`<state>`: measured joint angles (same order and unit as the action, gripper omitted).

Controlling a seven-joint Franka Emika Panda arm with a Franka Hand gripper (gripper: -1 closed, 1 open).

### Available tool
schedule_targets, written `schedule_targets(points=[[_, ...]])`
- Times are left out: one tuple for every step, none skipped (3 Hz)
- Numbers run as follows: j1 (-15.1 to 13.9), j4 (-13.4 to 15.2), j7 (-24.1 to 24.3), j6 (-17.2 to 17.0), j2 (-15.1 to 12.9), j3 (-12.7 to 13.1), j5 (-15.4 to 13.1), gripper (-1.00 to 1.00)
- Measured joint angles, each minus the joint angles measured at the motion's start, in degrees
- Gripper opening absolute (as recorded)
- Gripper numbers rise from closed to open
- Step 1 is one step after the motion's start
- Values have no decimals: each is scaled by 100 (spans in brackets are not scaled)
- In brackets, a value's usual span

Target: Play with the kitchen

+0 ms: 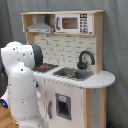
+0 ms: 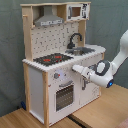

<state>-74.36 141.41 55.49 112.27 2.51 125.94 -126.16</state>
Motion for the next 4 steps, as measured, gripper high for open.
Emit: schedule_targets(points=[[0,4,-618,-12,6,0,0,-100],[1,9,-1343,-37,22,3,0,-100],[1,12,-1932,-56,36,4,0,-100],[2,15,-2618,-95,71,9,0,-100]])
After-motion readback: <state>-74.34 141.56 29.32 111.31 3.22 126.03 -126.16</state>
